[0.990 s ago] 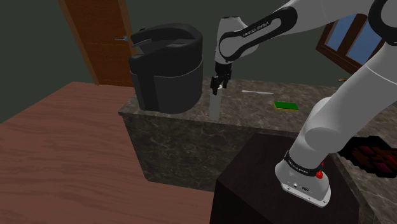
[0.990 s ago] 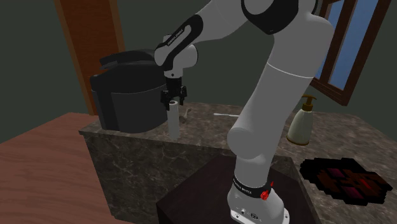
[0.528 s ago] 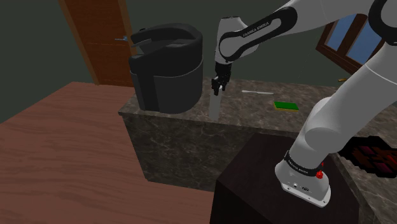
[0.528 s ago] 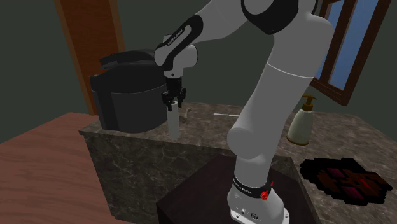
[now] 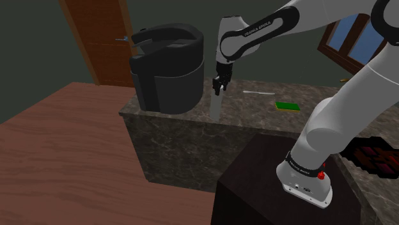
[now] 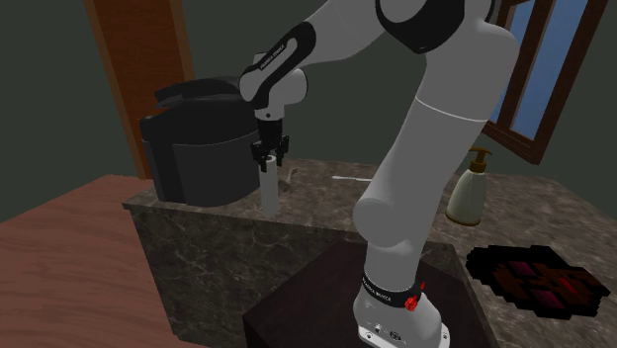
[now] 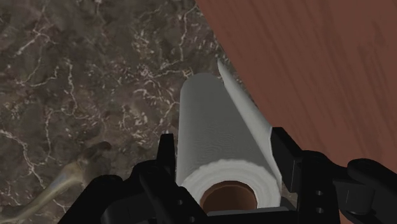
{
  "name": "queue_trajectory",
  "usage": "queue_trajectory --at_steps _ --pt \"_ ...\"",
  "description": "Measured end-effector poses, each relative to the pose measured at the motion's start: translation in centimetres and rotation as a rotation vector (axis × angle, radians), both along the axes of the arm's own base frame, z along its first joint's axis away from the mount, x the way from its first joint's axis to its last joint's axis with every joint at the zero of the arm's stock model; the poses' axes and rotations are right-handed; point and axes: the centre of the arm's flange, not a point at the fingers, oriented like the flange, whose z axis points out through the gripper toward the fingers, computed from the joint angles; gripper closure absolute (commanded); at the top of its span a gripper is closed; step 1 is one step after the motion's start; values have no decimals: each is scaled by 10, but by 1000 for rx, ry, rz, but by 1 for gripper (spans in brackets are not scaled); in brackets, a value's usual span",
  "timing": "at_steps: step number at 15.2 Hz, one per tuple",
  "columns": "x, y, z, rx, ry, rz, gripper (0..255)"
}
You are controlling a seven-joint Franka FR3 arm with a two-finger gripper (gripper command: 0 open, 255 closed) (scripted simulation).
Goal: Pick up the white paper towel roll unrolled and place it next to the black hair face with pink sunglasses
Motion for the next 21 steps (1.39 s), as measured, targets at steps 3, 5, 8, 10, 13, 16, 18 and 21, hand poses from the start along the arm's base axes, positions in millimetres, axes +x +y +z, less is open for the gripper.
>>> queue_trajectory --at_steps 3,5,8,10,13,16,18,21 --pt "-1 -1 13 0 0 0 255" --pt "0 -1 23 0 0 0 255" --pt "0 0 38 0 -1 0 255" --pt "0 0 49 0 0 0 255" --pt "-1 0 66 0 -1 0 255" --pt "-2 0 82 0 -1 0 255" --pt "0 0 92 0 0 0 255" --pt "-1 0 107 0 0 0 255"
